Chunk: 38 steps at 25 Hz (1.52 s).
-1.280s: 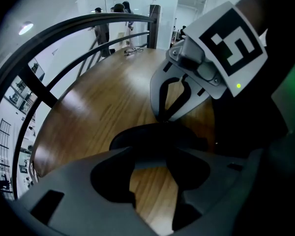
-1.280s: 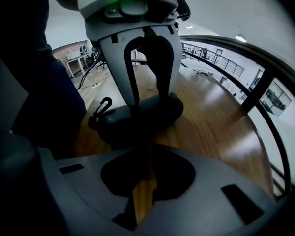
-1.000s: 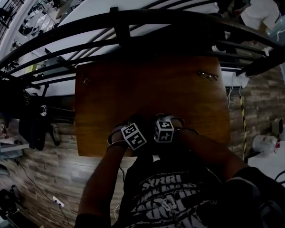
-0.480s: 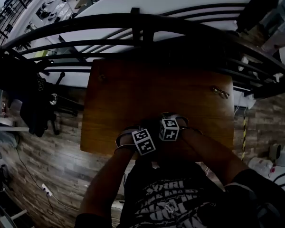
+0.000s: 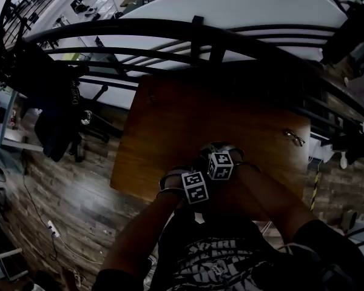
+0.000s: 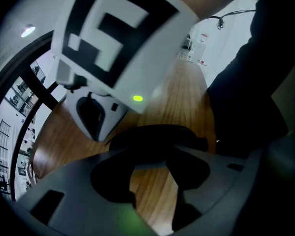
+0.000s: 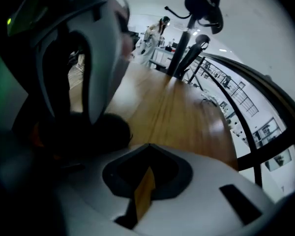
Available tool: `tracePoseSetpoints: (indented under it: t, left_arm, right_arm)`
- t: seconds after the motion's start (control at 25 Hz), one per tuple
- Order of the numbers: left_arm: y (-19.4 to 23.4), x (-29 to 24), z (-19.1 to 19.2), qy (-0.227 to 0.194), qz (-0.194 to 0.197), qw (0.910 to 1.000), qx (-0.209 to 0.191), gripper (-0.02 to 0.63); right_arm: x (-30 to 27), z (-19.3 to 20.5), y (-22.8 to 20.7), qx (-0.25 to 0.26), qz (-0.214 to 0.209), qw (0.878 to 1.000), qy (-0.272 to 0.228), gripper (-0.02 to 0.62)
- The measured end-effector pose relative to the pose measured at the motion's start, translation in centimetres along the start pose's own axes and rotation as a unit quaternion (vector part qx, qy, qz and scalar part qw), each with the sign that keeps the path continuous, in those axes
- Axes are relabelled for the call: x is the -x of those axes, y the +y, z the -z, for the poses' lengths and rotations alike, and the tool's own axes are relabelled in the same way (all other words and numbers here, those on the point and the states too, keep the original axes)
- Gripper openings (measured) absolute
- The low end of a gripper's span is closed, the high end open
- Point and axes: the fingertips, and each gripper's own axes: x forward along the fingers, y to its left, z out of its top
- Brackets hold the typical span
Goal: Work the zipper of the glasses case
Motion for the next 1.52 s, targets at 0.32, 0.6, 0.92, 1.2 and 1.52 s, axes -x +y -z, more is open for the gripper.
tracePoseSetpoints:
  t: [0.32, 0.6, 0.92, 1.2, 1.52]
  left_arm:
    - [0.5, 0.2, 0.1, 0.000, -0.003, 1.0000, -0.004, 0.207]
    - [-0.8, 1.1, 0.6, -0.008, -0.006, 0.9999, 0.009, 0.207]
    - [-0.5, 1.2, -1.8, -0.060, -0.020, 0.9975, 0.032, 0.206]
    - [0.4, 3.8, 0.9, -0.167, -0.045, 0.9761, 0.131, 0.134]
    - [1.1, 13.4, -3.3, -0.348, -0.080, 0.9026, 0.241, 0.008]
  right_arm:
    - [0.3, -1.7, -4.2, -0.058, 0.010, 0.998, -0.011, -0.002]
    - [4.9, 2.8, 1.4, -0.198, 0.021, 0.980, 0.008, -0.002]
    - [11.8, 8.1, 12.4, -0.410, 0.088, 0.908, -0.002, -0.002]
    - [16.4, 7.5, 17.1, -0.529, 0.181, 0.829, -0.007, -0.002]
    - [23.2, 6.1, 14.5, -0.562, 0.269, 0.777, -0.093, -0.002]
